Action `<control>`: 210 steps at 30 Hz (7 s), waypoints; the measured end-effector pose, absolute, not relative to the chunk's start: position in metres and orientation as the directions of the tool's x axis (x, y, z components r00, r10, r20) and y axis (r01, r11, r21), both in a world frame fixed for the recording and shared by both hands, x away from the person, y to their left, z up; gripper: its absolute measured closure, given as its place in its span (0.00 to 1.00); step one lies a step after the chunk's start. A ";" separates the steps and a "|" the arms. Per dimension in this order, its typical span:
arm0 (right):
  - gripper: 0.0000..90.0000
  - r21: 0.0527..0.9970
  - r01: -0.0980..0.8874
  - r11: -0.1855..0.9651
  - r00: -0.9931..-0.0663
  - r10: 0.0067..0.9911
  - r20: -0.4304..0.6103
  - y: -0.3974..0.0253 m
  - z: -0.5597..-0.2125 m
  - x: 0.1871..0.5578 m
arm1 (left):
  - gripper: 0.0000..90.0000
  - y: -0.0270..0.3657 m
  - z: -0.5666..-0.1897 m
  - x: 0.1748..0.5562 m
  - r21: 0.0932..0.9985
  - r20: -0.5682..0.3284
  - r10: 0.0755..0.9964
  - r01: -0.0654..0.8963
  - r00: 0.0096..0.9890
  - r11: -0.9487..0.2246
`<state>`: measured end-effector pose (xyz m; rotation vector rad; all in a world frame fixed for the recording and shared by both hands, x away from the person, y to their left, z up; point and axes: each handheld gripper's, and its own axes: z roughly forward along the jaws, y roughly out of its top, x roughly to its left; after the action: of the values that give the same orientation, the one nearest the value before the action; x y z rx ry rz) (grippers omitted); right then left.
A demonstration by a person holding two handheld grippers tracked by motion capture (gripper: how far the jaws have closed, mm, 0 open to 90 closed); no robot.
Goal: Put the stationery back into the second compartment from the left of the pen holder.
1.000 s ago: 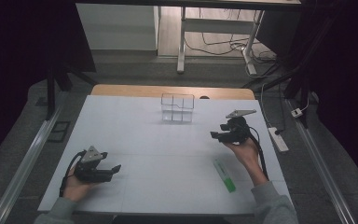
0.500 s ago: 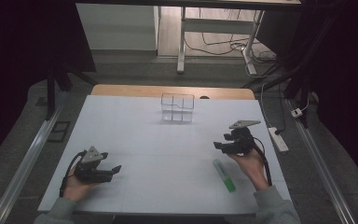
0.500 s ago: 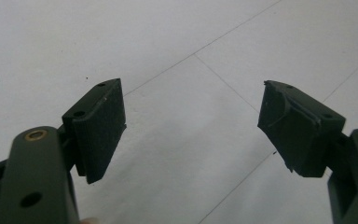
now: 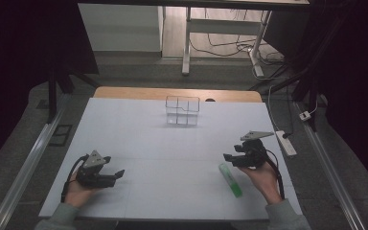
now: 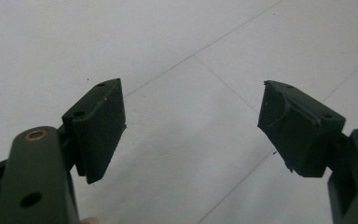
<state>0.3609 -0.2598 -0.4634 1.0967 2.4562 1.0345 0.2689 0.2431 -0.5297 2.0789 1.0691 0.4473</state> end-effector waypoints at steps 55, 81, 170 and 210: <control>0.35 0.408 0.637 0.654 -0.711 0.703 -0.016 -0.244 -0.492 0.314 | 0.25 0.241 -0.529 0.267 0.746 -0.007 0.808 0.542 0.589 -0.389; 0.73 0.351 0.689 0.635 -0.669 0.743 -0.032 -0.245 -0.495 0.319 | 0.25 0.241 -0.529 0.266 0.747 0.002 0.806 0.535 0.592 -0.395; 0.74 0.518 0.263 0.814 -0.947 0.320 -0.021 -0.126 -0.473 0.349 | 0.25 0.133 -0.485 0.295 0.637 0.162 0.517 0.311 0.841 -0.705; 0.72 0.488 -0.013 0.873 -0.999 0.008 -0.042 -0.097 -0.480 0.333 | 0.68 0.081 -0.491 0.310 0.473 0.123 0.141 0.066 0.982 -0.879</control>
<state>0.3330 -0.0974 -0.4803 -0.0038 2.9988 0.7816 0.3097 0.0807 -0.4915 2.6439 0.1466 0.2107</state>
